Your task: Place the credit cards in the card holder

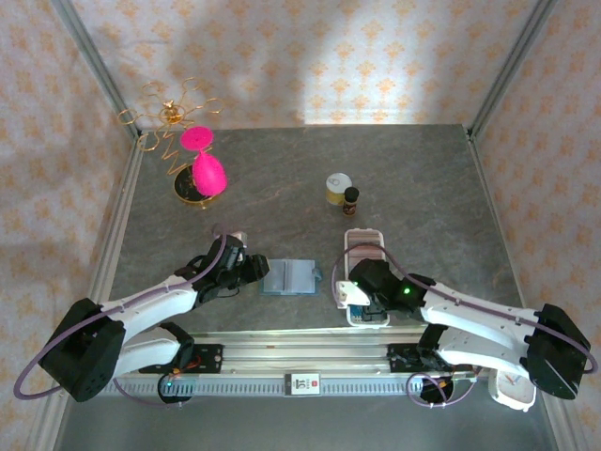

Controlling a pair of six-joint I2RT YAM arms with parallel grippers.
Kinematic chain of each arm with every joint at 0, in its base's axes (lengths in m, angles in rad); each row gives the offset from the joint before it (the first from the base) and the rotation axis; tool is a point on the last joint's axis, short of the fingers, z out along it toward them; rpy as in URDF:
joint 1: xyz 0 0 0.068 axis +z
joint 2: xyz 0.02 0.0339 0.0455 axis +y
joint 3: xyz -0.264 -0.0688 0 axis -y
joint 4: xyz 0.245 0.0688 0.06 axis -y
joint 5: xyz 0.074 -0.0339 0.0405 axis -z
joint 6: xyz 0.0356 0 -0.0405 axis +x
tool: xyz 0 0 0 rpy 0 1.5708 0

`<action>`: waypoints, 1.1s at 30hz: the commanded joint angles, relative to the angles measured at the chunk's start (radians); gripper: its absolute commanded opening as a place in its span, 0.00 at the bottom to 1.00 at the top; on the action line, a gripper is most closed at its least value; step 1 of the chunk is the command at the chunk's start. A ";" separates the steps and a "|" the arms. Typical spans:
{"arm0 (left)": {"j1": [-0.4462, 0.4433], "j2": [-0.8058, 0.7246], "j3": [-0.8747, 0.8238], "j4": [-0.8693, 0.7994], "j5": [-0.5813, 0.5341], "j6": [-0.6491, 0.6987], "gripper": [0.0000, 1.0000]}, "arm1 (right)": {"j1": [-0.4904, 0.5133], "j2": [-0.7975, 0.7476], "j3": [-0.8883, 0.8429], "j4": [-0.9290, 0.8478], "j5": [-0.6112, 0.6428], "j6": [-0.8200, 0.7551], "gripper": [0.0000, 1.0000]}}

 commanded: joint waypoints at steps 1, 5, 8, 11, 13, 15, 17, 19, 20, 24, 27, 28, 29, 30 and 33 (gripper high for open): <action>0.000 0.015 -0.015 -0.009 -0.022 0.000 0.44 | -0.003 -0.003 -0.043 0.061 0.061 0.014 1.00; 0.000 0.012 -0.015 -0.008 -0.026 -0.010 0.44 | -0.002 -0.029 -0.067 0.083 0.087 -0.015 1.00; -0.001 0.006 -0.012 -0.015 -0.034 -0.012 0.44 | -0.002 -0.053 -0.092 0.110 0.121 -0.034 1.00; 0.000 0.000 -0.012 -0.017 -0.043 -0.017 0.44 | -0.002 -0.074 -0.116 0.146 0.164 -0.061 1.00; -0.001 -0.002 -0.016 -0.013 -0.044 -0.024 0.44 | -0.002 -0.084 -0.126 0.168 0.182 -0.070 1.00; 0.000 -0.004 -0.016 -0.013 -0.043 -0.027 0.44 | -0.002 -0.095 -0.136 0.185 0.200 -0.076 1.00; 0.000 -0.006 -0.016 -0.015 -0.047 -0.030 0.44 | -0.001 -0.101 -0.142 0.193 0.210 -0.084 1.00; -0.001 -0.012 -0.018 -0.015 -0.049 -0.032 0.44 | -0.002 -0.107 -0.142 0.201 0.225 -0.082 1.00; 0.000 -0.015 -0.018 -0.015 -0.051 -0.033 0.44 | -0.002 -0.109 -0.142 0.206 0.229 -0.083 1.00; 0.000 -0.019 -0.016 -0.014 -0.051 -0.037 0.43 | -0.002 -0.119 -0.148 0.219 0.252 -0.092 1.00; 0.000 -0.019 -0.017 -0.016 -0.052 -0.040 0.43 | -0.001 -0.123 -0.152 0.221 0.268 -0.091 1.00; -0.001 -0.020 -0.019 -0.015 -0.051 -0.040 0.43 | -0.003 -0.123 -0.152 0.219 0.274 -0.089 1.00; -0.002 -0.022 -0.020 -0.015 -0.052 -0.041 0.43 | -0.003 -0.122 -0.152 0.220 0.281 -0.087 1.00; 0.000 -0.023 -0.021 -0.016 -0.051 -0.041 0.43 | -0.002 -0.122 -0.154 0.221 0.287 -0.085 1.00; -0.001 -0.025 -0.022 -0.014 -0.052 -0.041 0.43 | -0.002 -0.124 -0.160 0.242 0.310 -0.083 1.00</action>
